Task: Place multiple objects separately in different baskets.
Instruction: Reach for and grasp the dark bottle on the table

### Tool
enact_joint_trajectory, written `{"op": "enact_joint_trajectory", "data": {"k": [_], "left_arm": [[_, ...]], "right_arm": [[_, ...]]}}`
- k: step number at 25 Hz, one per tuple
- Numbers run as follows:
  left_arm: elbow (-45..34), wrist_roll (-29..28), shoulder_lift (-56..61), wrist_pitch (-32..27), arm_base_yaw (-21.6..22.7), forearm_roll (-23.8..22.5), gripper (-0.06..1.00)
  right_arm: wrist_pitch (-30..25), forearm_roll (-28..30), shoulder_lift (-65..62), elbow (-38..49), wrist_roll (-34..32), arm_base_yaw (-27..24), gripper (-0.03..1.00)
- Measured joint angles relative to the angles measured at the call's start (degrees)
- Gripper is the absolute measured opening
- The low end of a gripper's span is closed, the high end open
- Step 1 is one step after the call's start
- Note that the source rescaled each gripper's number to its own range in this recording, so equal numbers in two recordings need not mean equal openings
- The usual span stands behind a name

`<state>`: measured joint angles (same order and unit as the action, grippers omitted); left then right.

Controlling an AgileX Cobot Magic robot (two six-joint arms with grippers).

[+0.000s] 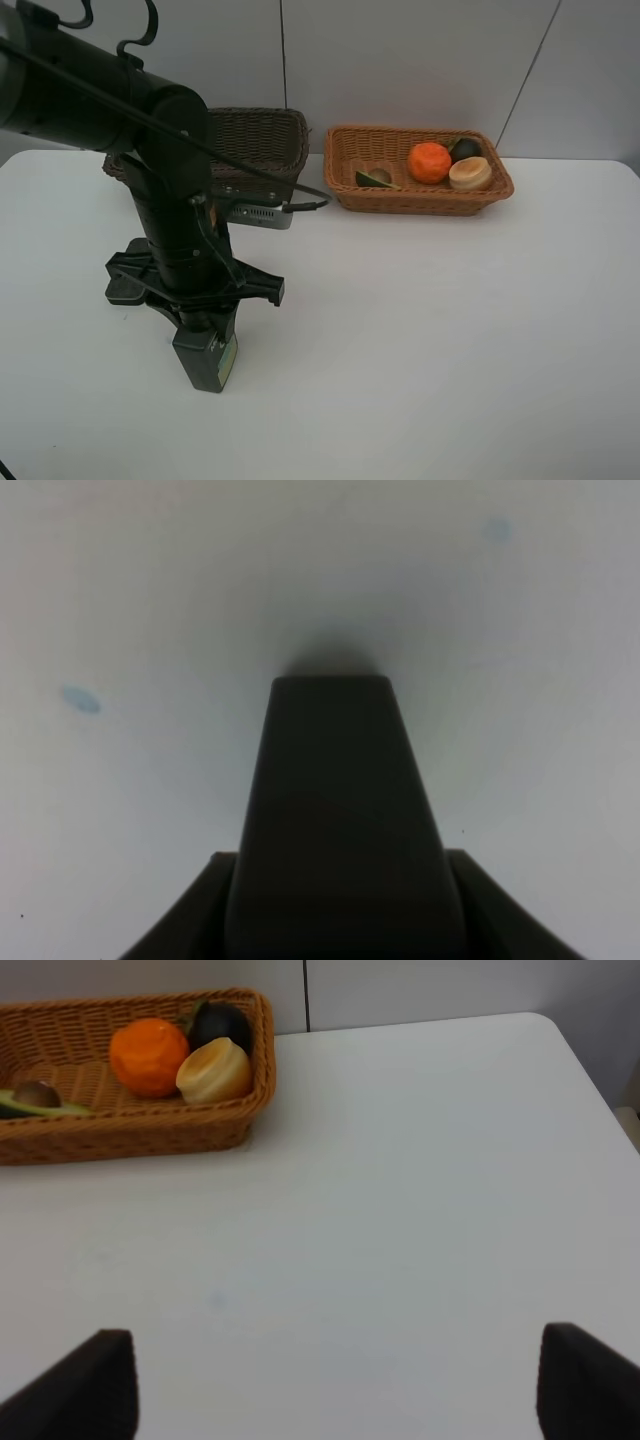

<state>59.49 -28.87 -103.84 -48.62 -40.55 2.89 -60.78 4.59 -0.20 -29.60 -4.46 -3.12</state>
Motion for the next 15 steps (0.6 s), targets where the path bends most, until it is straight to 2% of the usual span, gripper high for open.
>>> {"op": "enact_joint_trajectory", "data": {"k": [15], "left_arm": [[1.13,0.19,2.17,-0.88,0.00,0.51,0.14]], "right_arm": [[0.00,0.00,0.00,0.00,0.00,0.00,1.00]]}}
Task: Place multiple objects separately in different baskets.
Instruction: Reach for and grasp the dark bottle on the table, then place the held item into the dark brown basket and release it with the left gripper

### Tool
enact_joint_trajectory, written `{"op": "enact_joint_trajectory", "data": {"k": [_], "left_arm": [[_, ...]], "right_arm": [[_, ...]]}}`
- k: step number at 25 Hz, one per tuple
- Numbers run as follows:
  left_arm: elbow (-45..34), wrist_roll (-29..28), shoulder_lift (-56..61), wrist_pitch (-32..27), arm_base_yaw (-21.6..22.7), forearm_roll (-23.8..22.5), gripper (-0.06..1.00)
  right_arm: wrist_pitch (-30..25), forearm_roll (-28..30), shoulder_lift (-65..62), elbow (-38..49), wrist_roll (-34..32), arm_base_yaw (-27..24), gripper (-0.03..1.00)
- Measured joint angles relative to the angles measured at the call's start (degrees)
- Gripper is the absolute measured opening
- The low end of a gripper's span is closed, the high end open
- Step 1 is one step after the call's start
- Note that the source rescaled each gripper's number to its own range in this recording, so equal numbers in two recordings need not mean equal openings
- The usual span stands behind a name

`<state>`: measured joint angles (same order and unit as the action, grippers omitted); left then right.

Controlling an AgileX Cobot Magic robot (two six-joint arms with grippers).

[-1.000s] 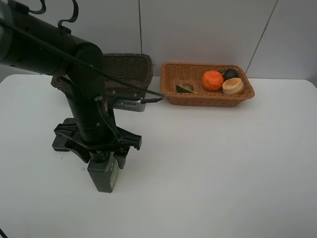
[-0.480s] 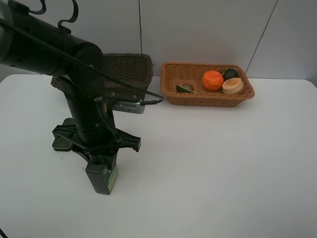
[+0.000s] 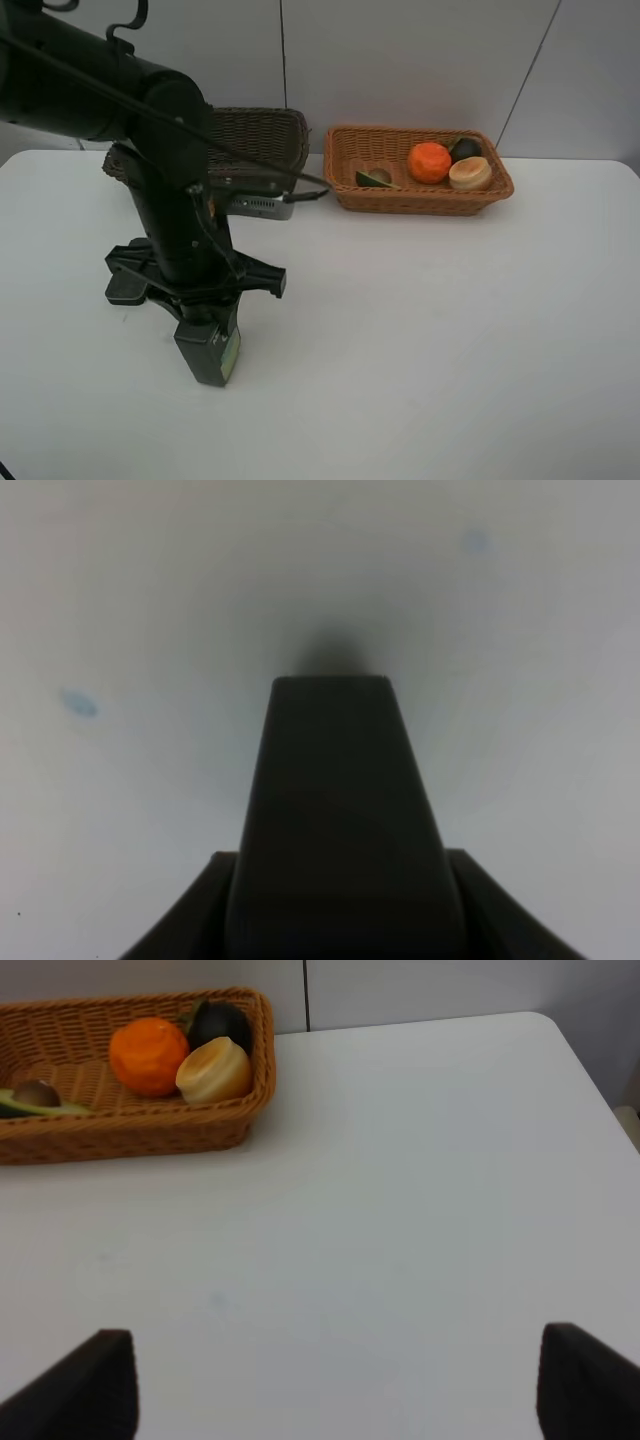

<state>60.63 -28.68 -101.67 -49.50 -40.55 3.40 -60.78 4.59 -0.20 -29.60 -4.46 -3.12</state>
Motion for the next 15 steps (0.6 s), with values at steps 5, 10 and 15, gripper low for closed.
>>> {"op": "enact_joint_trajectory", "data": {"k": [5,10,15], "left_arm": [[6.01,0.51,7.99,-4.49,0.00,0.22,0.14],[15.78,0.67,12.41,-10.00,0.07,-4.69,0.14],[24.88,0.71,12.55,-11.91,1.83,-12.85,0.14]], "right_arm": [[0.00,0.00,0.00,0.00,0.00,0.00,1.00],[0.00,0.00,0.00,0.00,0.00,0.00,1.00],[0.00,0.00,0.00,0.00,0.00,0.00,1.00]]}}
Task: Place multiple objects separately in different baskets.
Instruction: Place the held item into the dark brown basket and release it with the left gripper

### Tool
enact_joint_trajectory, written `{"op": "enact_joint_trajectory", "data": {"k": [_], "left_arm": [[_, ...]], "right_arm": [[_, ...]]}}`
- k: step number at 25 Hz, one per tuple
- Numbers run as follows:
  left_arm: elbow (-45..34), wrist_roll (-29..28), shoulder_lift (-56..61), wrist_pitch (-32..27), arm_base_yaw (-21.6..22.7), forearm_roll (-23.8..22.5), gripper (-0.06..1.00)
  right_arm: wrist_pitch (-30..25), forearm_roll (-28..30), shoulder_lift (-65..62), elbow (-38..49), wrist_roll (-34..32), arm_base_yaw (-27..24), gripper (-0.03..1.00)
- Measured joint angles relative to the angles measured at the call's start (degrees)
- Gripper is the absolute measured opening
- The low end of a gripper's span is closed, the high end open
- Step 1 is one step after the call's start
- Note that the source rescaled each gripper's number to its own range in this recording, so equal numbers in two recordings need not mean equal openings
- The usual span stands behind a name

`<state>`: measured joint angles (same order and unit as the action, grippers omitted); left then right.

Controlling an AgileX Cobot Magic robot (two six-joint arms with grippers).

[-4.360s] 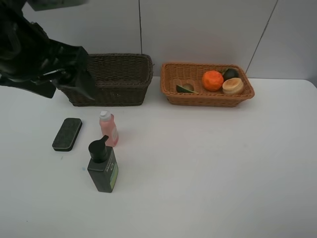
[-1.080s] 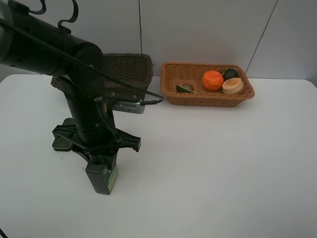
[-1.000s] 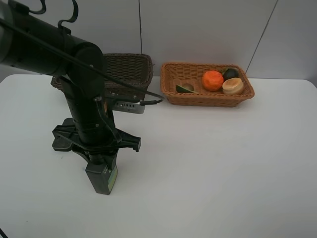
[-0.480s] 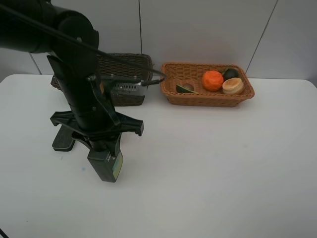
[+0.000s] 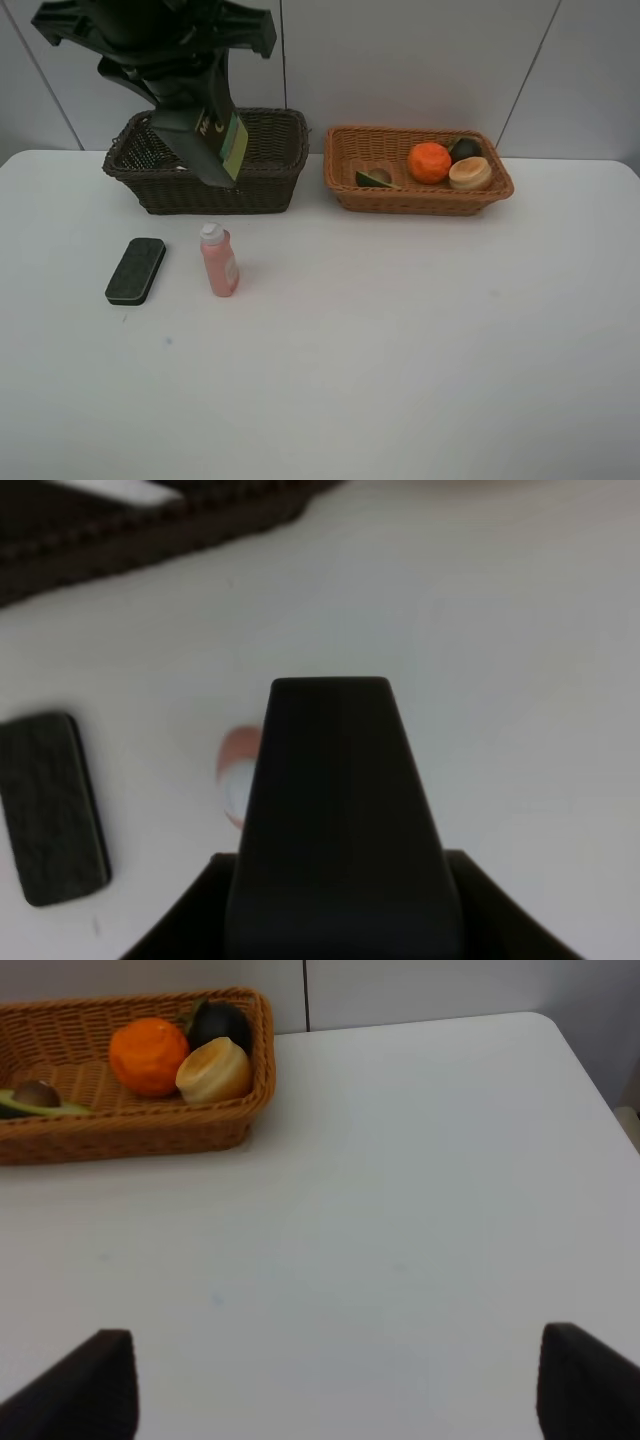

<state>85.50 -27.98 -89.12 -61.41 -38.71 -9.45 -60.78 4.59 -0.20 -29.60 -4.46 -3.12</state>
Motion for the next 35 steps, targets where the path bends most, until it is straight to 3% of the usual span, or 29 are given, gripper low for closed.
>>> {"op": "enact_joint_trajectory", "data": {"k": [5,15,21,35], "left_arm": [[3.01,1.20,-0.95,2.66,4.76,-2.94,0.14],[3.07,1.49,-11.53,16.88,17.19,-3.34,0.14],[3.07,1.49,-17.18,21.19,22.97,-3.68,0.14],[3.07,2.92,-31.68,34.11,28.13,-4.15,0.14]], "right_arm": [[0.00,0.00,0.00,0.00,0.00,0.00,1.00],[0.00,0.00,0.00,0.00,0.00,0.00,1.00],[0.00,0.00,0.00,0.00,0.00,0.00,1.00],[0.00,0.00,0.00,0.00,0.00,0.00,1.00]]}}
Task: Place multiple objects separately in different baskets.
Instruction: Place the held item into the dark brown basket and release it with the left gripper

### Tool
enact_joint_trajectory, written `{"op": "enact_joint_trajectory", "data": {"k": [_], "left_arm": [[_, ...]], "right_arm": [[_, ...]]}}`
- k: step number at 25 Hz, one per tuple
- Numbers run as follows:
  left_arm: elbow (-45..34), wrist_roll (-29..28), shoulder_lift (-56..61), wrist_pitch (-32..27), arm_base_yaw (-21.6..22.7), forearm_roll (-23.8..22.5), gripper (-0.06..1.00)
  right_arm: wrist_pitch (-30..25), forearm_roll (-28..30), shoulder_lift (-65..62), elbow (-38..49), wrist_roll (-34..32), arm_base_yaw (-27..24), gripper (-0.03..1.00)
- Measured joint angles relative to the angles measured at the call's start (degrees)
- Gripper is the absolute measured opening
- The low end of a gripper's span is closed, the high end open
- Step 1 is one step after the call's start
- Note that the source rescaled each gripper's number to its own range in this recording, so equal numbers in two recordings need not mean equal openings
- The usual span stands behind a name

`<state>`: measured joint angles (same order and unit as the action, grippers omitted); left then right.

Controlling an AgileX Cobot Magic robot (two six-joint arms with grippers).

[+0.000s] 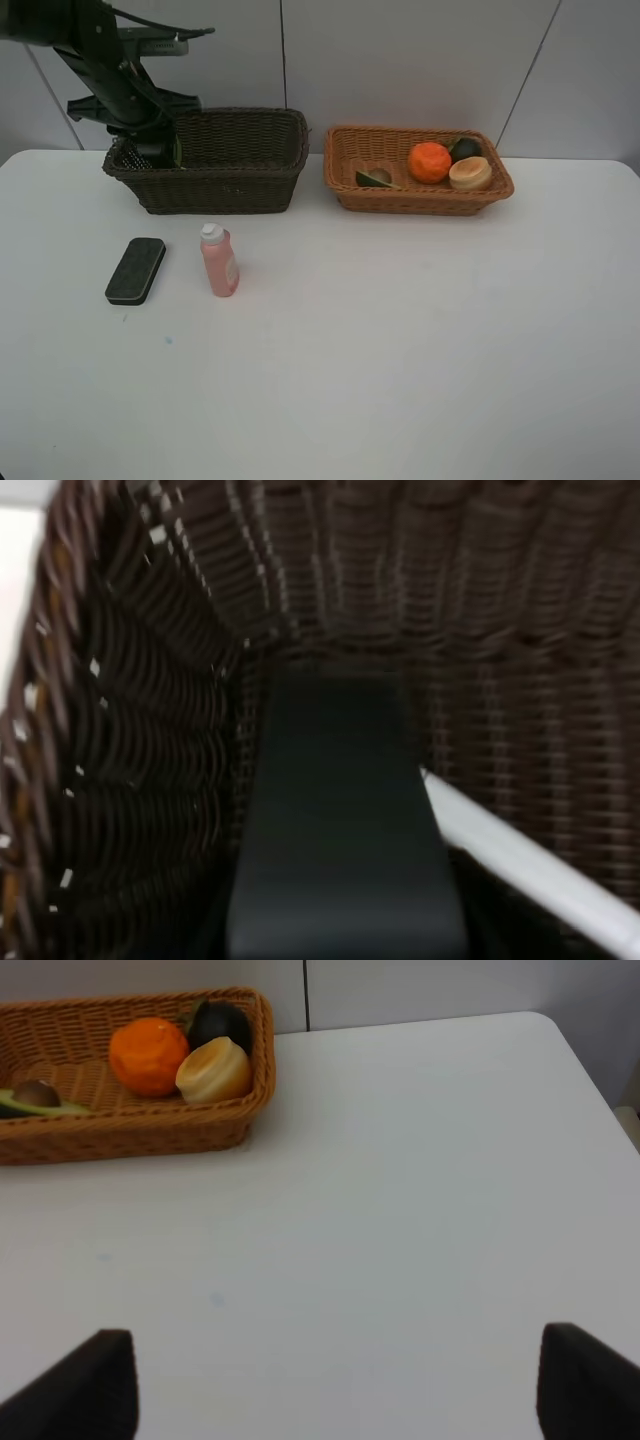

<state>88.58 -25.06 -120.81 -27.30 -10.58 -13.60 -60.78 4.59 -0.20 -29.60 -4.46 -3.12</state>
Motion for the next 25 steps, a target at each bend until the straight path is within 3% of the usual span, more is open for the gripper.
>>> {"op": "enact_joint_trajectory", "data": {"k": [13,14,16,17,18,21,25], "left_arm": [[0.04,0.12,-1.47,2.44,0.00,-0.06,0.14],[0.04,0.17,-1.47,2.52,0.00,-0.06,0.23],[0.04,0.32,-1.47,3.38,0.00,-0.25,0.65],[0.04,0.32,-1.47,3.75,0.00,-0.24,0.81],[0.04,0.32,-1.47,3.83,0.00,-0.24,0.90],[0.04,0.44,-1.47,3.83,0.00,-0.24,0.99],[0.04,0.55,-1.41,3.83,0.00,-0.24,1.00]], "right_arm": [[0.00,0.00,0.00,0.00,0.00,0.00,1.00],[0.00,0.00,0.00,0.00,0.00,0.00,1.00],[0.00,0.00,0.00,0.00,0.00,0.00,1.00],[0.00,0.00,0.00,0.00,0.00,0.00,1.00],[0.00,0.00,0.00,0.00,0.00,0.00,1.00],[0.00,0.00,0.00,0.00,0.00,0.00,1.00],[0.00,0.00,0.00,0.00,0.00,0.00,1.00]]}}
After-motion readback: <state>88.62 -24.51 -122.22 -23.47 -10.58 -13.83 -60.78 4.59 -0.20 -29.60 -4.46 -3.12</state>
